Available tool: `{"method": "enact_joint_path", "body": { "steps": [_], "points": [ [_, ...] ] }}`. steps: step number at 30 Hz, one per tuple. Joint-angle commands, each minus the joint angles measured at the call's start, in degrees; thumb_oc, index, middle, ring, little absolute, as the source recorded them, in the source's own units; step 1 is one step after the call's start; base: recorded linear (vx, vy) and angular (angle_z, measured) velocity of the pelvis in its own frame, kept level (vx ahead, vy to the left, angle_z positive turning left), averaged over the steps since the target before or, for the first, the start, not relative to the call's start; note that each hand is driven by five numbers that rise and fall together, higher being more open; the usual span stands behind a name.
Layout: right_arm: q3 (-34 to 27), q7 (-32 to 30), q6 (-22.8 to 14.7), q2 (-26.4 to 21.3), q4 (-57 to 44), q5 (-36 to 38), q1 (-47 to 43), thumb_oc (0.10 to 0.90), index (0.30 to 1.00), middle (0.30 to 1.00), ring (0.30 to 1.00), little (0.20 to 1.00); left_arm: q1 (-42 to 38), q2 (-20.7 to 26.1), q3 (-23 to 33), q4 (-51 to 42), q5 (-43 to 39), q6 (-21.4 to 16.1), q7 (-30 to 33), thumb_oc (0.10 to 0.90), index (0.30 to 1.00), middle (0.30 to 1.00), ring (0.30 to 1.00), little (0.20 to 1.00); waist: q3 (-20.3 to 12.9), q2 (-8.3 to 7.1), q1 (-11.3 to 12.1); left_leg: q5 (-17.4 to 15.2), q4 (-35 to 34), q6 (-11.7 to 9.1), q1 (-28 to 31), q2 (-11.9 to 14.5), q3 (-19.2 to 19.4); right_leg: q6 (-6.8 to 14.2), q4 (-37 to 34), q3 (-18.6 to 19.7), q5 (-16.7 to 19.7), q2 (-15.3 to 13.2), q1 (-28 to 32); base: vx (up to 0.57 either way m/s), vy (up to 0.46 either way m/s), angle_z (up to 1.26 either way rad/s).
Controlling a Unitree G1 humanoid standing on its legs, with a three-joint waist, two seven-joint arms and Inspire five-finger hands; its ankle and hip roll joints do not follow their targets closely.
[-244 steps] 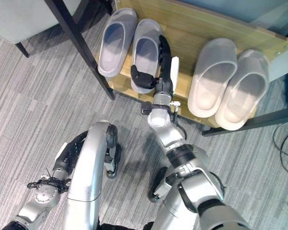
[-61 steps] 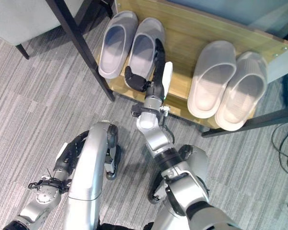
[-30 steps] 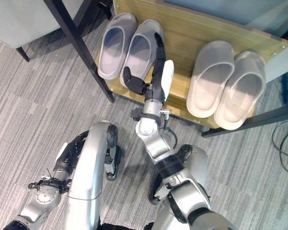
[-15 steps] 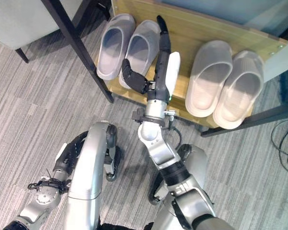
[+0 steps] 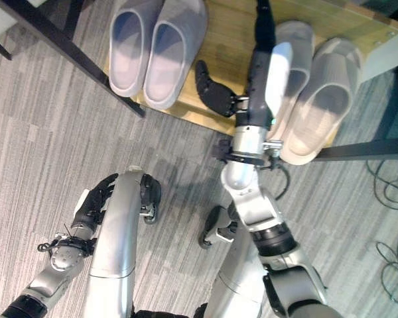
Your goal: Arrange the slippers neatly on the shoe rack.
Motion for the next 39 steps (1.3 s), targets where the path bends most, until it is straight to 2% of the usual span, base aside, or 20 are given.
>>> {"method": "enact_joint_path", "body": {
  "steps": [1,2,5,6,7,8,9,11,12,13,14,15,17,19,20,23,26,29,34,39],
  "points": [
    [1.4,2.1,-8.4,-1.4,-9.1,-2.8,0.3,0.8,0.9,0.9,0.9,0.9,-8.4,-6.4,1.8,-4.9,-0.5,-9.1,1.8,0.8,0.9,0.9,0.9,0.9,-11.9,0.65,-1.8,7.4,-13.6,-2.6,-5.2,-0.1,-4.8,2.1,-11.9,3.0,11.6,-2.0,-4.1,-0.11,0.064,0.01],
    [1.6,3.9,-8.9,-2.5,-8.6,-2.6,3.0,0.8,0.9,0.9,0.9,0.9,-7.5,-6.2,1.5,-4.5,-0.4,-9.3,0.4,0.8,0.9,0.9,0.9,0.9,-15.2,0.85,-2.3,9.8,-19.0,-2.6,-4.9,0.5,-5.1,2.9,-18.6,0.7,13.7,-2.2,-2.3,-0.15,0.059,-0.01],
    [3.1,6.5,-9.8,-3.5,-5.8,-2.1,7.3,0.8,0.9,0.9,0.9,0.9,-5.6,-6.2,0.6,-3.2,0.0,-9.6,-1.9,0.8,0.9,0.9,0.9,0.9,-17.1,0.78,-2.5,13.8,-30.6,-2.9,3.2,1.3,-4.8,4.1,-31.5,-2.6,17.5,-1.5,6.6,-0.16,0.034,-0.06],
    [3.1,6.5,-9.8,-3.5,-5.8,-2.2,7.4,0.8,0.9,0.9,0.9,0.9,-5.6,-6.2,0.6,-3.2,0.0,-9.6,-1.9,0.8,0.9,0.9,0.9,0.9,-17.0,0.88,-2.5,14.3,-31.2,-2.9,3.6,1.3,-4.8,4.1,-32.0,-2.8,17.9,-1.5,7.1,-0.19,0.011,-0.17],
    [5.7,9.7,-10.5,-4.3,-2.5,-1.9,11.3,0.8,0.9,0.9,0.9,0.9,-4.5,-6.5,-0.4,-1.1,0.7,-9.4,-3.9,0.8,0.9,0.9,0.9,0.9,-17.8,0.44,-2.6,17.5,-41.1,-2.6,12.7,1.6,-4.7,5.2,-42.8,-5.0,20.7,-0.5,15.7,-0.19,0.004,-0.13],
    [6.5,10.7,-10.5,-4.5,-1.3,-2.0,12.3,0.8,0.9,0.9,0.9,0.9,-4.2,-6.6,-0.7,-0.3,0.9,-9.3,-4.4,0.8,0.9,0.9,0.9,0.9,-17.9,0.44,-2.6,18.5,-44.3,-2.6,16.0,1.6,-4.6,5.3,-46.3,-6.0,21.6,-0.4,18.9,-0.18,0.002,-0.1],
    [6.5,10.7,-10.6,-4.5,-1.2,-2.0,12.3,0.8,0.9,0.9,0.9,0.9,-4.2,-6.7,-0.7,-0.2,1.0,-9.4,-4.4,0.8,0.9,0.9,0.9,0.9,-17.6,0.57,-2.7,18.8,-44.9,-2.7,16.7,1.6,-4.7,5.3,-46.9,-6.2,21.8,-0.4,19.7,-0.07,-0.001,0.02],
    [8.4,13.2,-10.7,-4.9,3.3,-2.1,16.3,0.8,0.9,0.9,0.9,0.9,-2.4,-7.1,-1.1,0.7,1.3,-9.3,-6.0,0.8,0.9,0.9,0.9,0.9,-18.5,0.21,-2.4,21.5,-54.7,-2.6,25.6,2.1,-4.6,6.7,-54.6,-9.2,23.7,0.8,27.9,-0.02,-0.006,0.07],
    [8.5,13.2,-10.7,-4.9,3.3,-2.1,16.4,0.8,0.9,0.9,0.9,0.9,-2.3,-7.1,-1.1,0.7,1.3,-9.3,-6.1,0.8,0.9,0.9,0.9,0.9,-18.3,0.32,-2.4,21.7,-55.3,-2.6,26.2,2.2,-4.7,6.6,-55.2,-9.4,24.0,0.9,28.7,0.06,-0.003,0.14],
    [9.2,15.1,-10.4,-5.7,6.5,-2.9,19.3,0.8,0.9,0.9,0.9,0.9,-0.8,-6.9,-0.7,1.8,1.7,-8.9,-7.3,0.8,0.9,0.9,0.9,0.9,-19.3,0.2,-2.0,23.0,-61.3,-2.4,32.2,1.9,-4.1,7.6,-59.9,-11.2,25.7,1.8,33.8,0.06,0.003,0.1],
    [9.3,15.1,-10.5,-5.6,6.6,-2.9,19.3,0.8,0.9,0.9,0.9,0.9,-0.6,-6.9,-0.8,1.7,1.7,-8.9,-7.3,0.8,0.9,0.9,0.9,0.9,-18.9,0.29,-2.0,23.3,-62.0,-2.4,33.1,1.9,-4.1,7.7,-60.5,-11.3,25.9,1.9,34.7,0.13,-0.024,0.06],
    [10.1,16.7,-10.7,-6.1,10.2,-3.3,22.2,0.8,0.9,0.9,0.9,0.9,0.7,-6.6,-0.5,2.4,2.5,-9.0,-8.2,0.8,0.9,0.9,0.9,0.9,-19.5,0.19,-1.6,25.1,-68.1,-2.9,39.8,1.5,-3.5,8.4,-67.3,-12.9,27.5,2.9,41.9,0.1,-0.035,0.01],
    [10.7,17.8,-10.5,-6.0,14.0,-4.1,24.2,0.8,0.9,0.9,0.9,0.9,2.3,-6.4,-0.3,2.6,2.7,-9.0,-9.5,0.8,0.9,0.9,0.9,0.9,-19.6,0.39,-1.2,27.1,-74.4,-3.1,46.7,1.2,-3.1,8.9,-72.7,-14.1,28.6,4.1,48.6,0.11,-0.04,-0.02],
    [10.7,17.8,-10.5,-6.0,14.1,-4.1,24.2,0.8,0.9,0.9,0.9,0.9,2.3,-6.3,-0.3,2.6,2.7,-9.0,-9.5,0.8,0.9,0.9,0.9,0.9,-19.4,0.44,-1.2,27.1,-74.6,-3.1,46.9,1.3,-3.1,8.9,-72.8,-14.2,28.7,4.1,48.9,0.02,-0.009,-0.06],
    [11.2,19.0,-10.0,-5.5,18.9,-3.9,26.1,0.8,0.9,0.9,0.9,0.9,3.7,-6.0,0.2,3.1,3.2,-8.7,-10.2,0.8,0.9,0.9,0.9,0.9,-19.9,0.91,-0.6,30.8,-80.7,-3.1,52.1,1.0,-2.4,9.2,-78.9,-16.2,32.1,5.2,53.8,0.05,-0.022,-0.04],
    [11.9,20.0,-9.5,-4.5,26.9,-5.1,28.1,0.8,0.9,0.9,0.9,0.9,5.5,-5.3,1.2,3.9,4.1,-8.5,-11.3,0.8,0.9,0.9,0.9,0.9,-21.5,1.21,-0.5,33.7,-89.3,-3.8,61.2,1.1,-1.5,10.6,-87.9,-17.0,34.8,7.5,63.1,0.11,-0.049,-0.02],
    [12.2,20.3,-9.1,-3.6,31.3,-6.0,28.5,0.8,0.9,0.9,0.9,0.9,6.3,-5.2,1.6,4.0,4.7,-8.2,-11.6,0.8,0.9,0.9,0.9,0.9,-22.3,1.55,-0.5,34.9,-93.1,-4.2,65.3,1.6,-0.5,11.3,-91.7,-17.0,35.9,8.3,66.6,0.13,-0.051,0.01],
    [12.8,21.5,-8.5,-1.8,38.8,-6.7,29.8,0.8,0.9,0.9,0.9,0.9,7.7,-4.6,1.8,4.3,5.7,-8.0,-12.6,0.8,0.9,0.9,0.9,0.9,-25.3,1.89,-0.4,36.8,-98.8,-5.0,70.8,1.8,0.8,12.5,-98.6,-17.0,38.1,9.5,72.5,0.13,-0.057,-0.14],
    [13.9,21.8,-7.3,0.9,48.1,-8.4,30.5,0.8,0.9,0.9,0.9,0.9,8.7,-4.2,1.7,3.2,5.7,-7.7,-13.6,0.8,0.9,0.9,0.9,0.9,-28.3,2.3,-0.6,36.1,-99.5,-5.6,75.2,1.4,2.3,13.2,-104.9,-16.5,39.8,10.6,78.5,0.13,-0.057,-0.07],
    [13.7,21.5,-6.0,3.5,55.5,-8.3,31.6,0.8,0.9,0.9,0.9,0.9,8.9,-4.4,1.4,1.2,5.3,-7.5,-14.3,0.8,0.9,0.9,0.9,0.9,-29.5,2.62,-1.4,35.3,-99.5,-6.2,77.8,1.2,3.6,13.5,-109.2,-15.7,40.9,11.2,82.4,0.05,-0.037,-0.06]
  ]
}}
